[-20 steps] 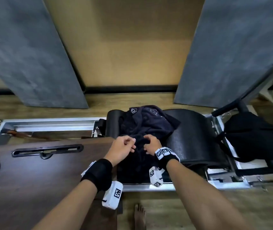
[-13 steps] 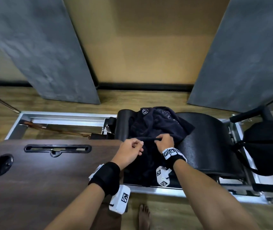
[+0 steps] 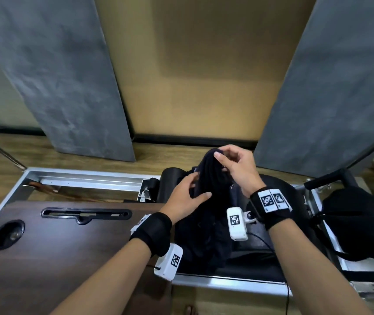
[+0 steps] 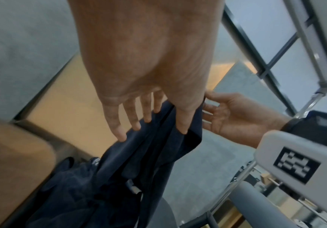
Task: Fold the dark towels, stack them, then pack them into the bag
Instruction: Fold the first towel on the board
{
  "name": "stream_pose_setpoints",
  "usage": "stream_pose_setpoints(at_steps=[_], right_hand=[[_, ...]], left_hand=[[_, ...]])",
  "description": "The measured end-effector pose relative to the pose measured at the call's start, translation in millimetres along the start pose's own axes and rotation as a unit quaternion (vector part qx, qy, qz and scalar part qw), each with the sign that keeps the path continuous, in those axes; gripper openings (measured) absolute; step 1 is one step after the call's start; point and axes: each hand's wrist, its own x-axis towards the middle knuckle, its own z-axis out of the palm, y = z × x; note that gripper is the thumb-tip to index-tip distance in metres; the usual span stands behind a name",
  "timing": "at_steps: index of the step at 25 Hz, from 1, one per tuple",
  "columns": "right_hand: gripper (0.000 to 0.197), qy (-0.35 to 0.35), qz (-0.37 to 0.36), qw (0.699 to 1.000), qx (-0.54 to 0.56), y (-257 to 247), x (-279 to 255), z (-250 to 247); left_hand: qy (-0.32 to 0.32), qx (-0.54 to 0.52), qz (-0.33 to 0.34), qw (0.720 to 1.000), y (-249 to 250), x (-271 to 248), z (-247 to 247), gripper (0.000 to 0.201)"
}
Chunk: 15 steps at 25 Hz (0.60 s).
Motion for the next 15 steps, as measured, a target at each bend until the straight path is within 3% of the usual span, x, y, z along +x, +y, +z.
stream_pose_setpoints(at_steps=[2,6,7,11,13,15], right_hand=[[0.013,-0.004,-0.025,0.999,0.025,-36.4,-13.9,2.1],[0.026,-0.052,-0.075,0.994,0.067,-95.3,-57.7,22.5],[0.035,-0.066,-0.084,0.992,0.070,-103.2,-71.2,27.7],[0.061,-0.106,-0.087,0.991,0.015,-105.5,-138.4,57.8],[0.055,-0.126,-0.071,0.989,0.005,-96.5,-179.8,88.2],[0.033,-0.093,-0.087,0.992,-0.012,-90.3,-215.4,122.7]], left_hand=[[0.008,-0.030,0.055,0.998,21.9,-7.6,-2.1,0.064],[0.128,-0.084,0.146,0.977,56.4,-33.7,-28.1,0.011],[0.157,-0.093,0.160,0.970,60.4,-44.3,-38.3,0.007],[0.205,-0.159,0.177,0.949,58.4,-100.3,-86.1,0.018],[0.202,-0.171,0.182,0.947,47.3,-135.6,-112.7,0.031],[0.192,-0.173,0.182,0.949,33.2,-173.4,-140.1,0.045]])
